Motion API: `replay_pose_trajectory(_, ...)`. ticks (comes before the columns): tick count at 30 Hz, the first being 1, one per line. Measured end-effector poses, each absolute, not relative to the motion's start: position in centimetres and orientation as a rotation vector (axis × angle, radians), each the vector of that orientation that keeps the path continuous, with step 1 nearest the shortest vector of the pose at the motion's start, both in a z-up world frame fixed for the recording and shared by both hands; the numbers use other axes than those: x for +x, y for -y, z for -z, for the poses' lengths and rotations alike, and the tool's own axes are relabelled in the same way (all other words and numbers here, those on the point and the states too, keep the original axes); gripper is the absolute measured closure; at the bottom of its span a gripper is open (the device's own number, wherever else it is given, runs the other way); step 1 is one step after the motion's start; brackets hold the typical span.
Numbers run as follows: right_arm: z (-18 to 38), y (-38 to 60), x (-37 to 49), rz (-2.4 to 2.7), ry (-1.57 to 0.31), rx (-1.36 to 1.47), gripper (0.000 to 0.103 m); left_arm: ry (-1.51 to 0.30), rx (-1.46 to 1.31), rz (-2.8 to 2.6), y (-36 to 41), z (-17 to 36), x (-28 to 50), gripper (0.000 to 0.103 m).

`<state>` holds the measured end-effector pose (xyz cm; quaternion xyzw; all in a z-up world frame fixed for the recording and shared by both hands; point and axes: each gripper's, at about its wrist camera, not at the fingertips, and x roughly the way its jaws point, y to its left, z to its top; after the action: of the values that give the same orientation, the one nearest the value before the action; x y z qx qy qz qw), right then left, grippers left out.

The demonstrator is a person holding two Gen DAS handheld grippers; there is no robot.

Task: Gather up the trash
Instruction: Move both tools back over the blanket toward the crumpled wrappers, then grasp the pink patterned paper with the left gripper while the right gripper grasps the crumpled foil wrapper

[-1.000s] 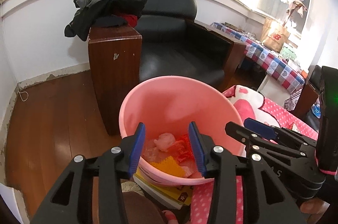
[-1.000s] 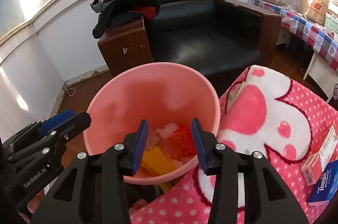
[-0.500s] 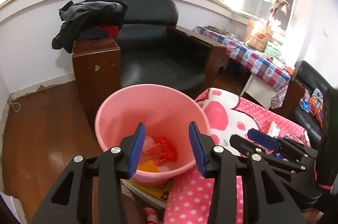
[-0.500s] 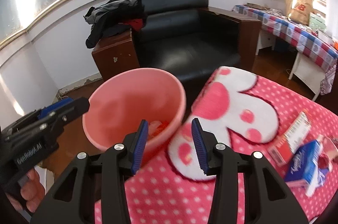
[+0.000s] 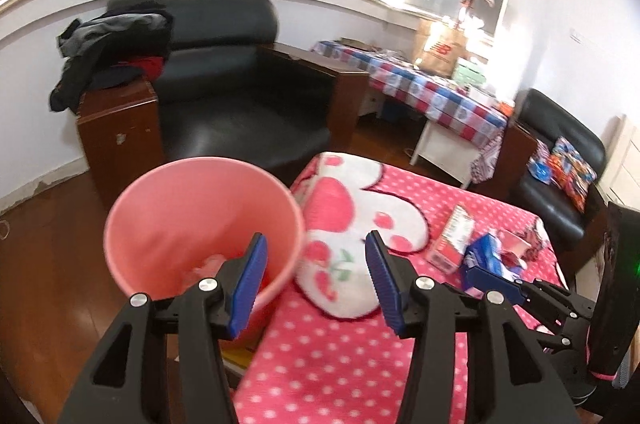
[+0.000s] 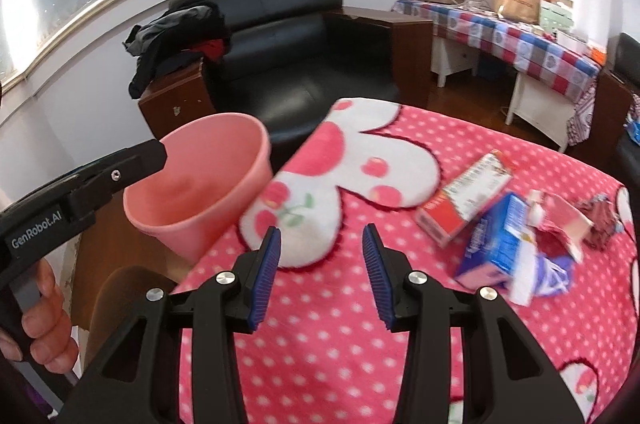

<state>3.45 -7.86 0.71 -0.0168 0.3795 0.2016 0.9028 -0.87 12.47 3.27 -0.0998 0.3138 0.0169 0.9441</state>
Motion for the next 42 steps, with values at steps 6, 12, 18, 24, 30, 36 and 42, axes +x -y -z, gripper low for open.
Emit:
replay_pose_trajectory(6,-1.2,12.8,2.7,-0.334,-0.763,-0.002,0.060,-0.629,-0.183,0.057,-9.0,-3.6,-0.2,0.053)
replay_pose_trajectory(12,-2.0,18.8,3.0,-0.203,-0.731,0.045,0.060,-0.630,-0.125,0.154,-4.6,-3.9,0.8,0.053)
replay_pose_trajectory(18,-1.9,25.7,4.0,-0.064,-0.714,0.097,0.060,-0.627,-0.108,0.249,-0.5,-4.8,2.1,0.053)
replay_pose_trajectory(24,-1.2,31.4,5.0,0.036,-0.707,0.143,0.060,-0.639,-0.092,0.368,4.1,-4.9,3.0,0.053)
replay_pose_trajectory(30,-0.1,35.3,6.5,0.073,-0.721,0.194,0.060,-0.673,-0.012,0.469,9.3,-3.5,3.6,0.053)
replay_pose_trajectory(36,1.4,37.2,8.4,0.057,-0.749,0.264,0.060,-0.747,0.010,0.512,13.7,-1.4,5.7,0.053)
replay_pose_trajectory(42,2.6,37.7,10.1,0.026,-0.770,0.276,0.060,-0.782,-0.006,0.501,16.6,0.1,8.5,0.056)
